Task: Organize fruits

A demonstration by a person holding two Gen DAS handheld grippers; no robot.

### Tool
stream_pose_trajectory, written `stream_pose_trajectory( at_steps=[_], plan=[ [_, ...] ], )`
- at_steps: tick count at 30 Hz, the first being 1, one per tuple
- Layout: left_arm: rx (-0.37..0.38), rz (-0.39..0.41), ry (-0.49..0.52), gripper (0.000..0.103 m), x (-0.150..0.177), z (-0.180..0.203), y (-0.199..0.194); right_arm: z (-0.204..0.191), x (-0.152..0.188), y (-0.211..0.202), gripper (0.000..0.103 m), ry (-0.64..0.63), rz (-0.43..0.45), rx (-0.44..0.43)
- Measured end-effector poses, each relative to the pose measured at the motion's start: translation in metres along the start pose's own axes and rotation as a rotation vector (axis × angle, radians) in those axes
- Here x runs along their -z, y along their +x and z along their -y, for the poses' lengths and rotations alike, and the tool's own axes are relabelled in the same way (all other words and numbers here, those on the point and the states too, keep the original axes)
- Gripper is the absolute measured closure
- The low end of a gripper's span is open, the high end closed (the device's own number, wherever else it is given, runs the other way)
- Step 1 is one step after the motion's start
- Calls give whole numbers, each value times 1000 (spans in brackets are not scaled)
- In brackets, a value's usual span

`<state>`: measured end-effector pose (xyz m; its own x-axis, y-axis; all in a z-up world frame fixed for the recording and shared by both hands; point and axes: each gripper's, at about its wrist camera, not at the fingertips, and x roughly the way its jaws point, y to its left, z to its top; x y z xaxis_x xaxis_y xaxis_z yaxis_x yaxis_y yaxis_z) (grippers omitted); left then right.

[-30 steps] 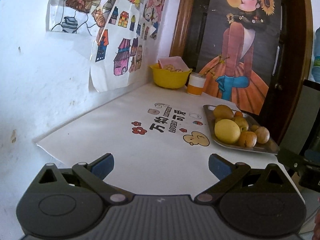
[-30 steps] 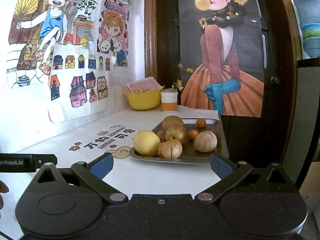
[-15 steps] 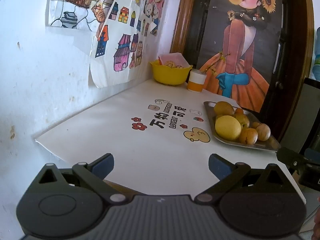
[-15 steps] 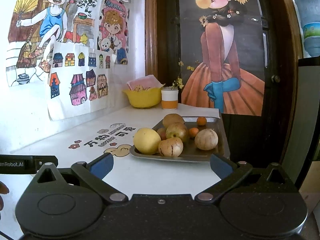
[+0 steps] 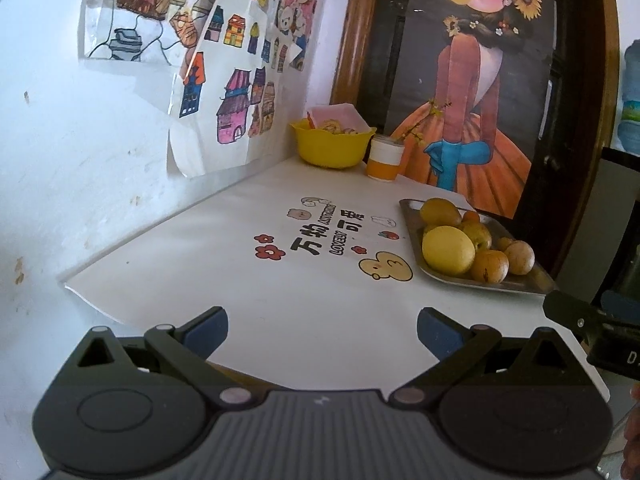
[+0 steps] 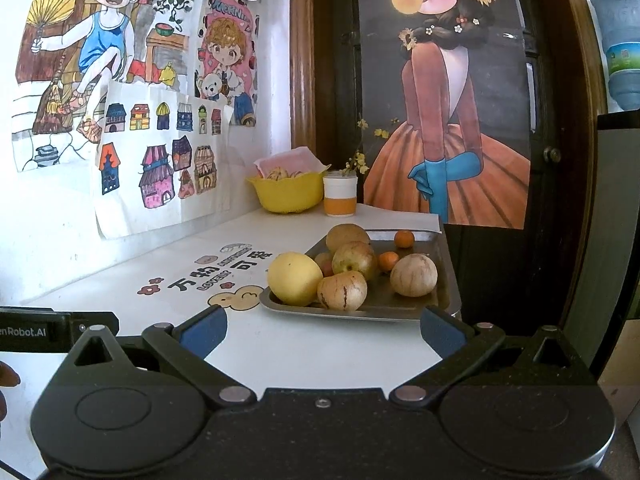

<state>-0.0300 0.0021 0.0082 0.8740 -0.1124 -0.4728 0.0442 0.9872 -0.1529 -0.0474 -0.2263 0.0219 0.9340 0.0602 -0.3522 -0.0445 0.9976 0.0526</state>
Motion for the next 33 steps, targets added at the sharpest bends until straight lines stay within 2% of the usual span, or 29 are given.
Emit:
stream_pose_trajectory(
  at_steps=[15, 22, 33],
  plan=[
    [1, -7, -2, 0, 0, 0, 1, 0, 2, 2, 1, -3, -5, -3],
    [69, -9, -26, 0, 2, 0, 1, -2, 5, 3, 1, -10, -10, -8],
    [53, 3, -10, 0, 3, 2, 0, -3, 4, 3, 1, -14, -16, -13]
  ],
)
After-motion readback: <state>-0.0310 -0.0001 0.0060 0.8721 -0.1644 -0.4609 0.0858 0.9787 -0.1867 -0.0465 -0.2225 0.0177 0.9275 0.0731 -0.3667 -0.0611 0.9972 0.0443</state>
